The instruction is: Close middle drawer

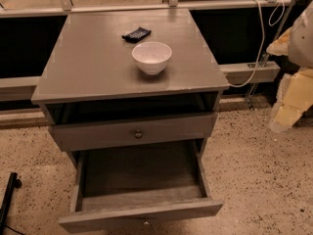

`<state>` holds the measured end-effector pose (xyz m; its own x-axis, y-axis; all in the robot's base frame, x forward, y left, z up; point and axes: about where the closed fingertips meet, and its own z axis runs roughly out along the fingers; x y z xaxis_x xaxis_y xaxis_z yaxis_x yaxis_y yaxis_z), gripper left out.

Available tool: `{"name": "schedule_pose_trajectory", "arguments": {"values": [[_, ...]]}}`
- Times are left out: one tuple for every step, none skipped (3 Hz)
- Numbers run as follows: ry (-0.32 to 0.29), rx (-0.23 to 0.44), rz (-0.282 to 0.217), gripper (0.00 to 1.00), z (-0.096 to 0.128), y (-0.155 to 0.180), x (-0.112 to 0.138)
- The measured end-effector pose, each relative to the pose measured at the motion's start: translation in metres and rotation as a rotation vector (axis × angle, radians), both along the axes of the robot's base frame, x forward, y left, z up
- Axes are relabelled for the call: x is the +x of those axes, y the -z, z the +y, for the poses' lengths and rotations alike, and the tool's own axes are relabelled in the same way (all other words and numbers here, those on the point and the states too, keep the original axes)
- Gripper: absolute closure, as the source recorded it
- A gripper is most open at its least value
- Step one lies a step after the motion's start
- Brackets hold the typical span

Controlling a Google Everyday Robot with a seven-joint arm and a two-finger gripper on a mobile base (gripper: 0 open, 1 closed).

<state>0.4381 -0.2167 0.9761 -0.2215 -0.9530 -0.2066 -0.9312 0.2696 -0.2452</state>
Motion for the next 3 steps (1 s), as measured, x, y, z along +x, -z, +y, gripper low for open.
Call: {"name": "schedule_pose_trajectory", "arguments": {"values": [[0.000, 0.000, 0.000, 0.00, 0.000, 0.000, 0.000], [0.013, 0.060, -0.009, 0.00, -0.003, 0.016, 0.002], [-0.020, 0.203, -0.008, 0.00, 0.003, 0.071, -0.011]]}}
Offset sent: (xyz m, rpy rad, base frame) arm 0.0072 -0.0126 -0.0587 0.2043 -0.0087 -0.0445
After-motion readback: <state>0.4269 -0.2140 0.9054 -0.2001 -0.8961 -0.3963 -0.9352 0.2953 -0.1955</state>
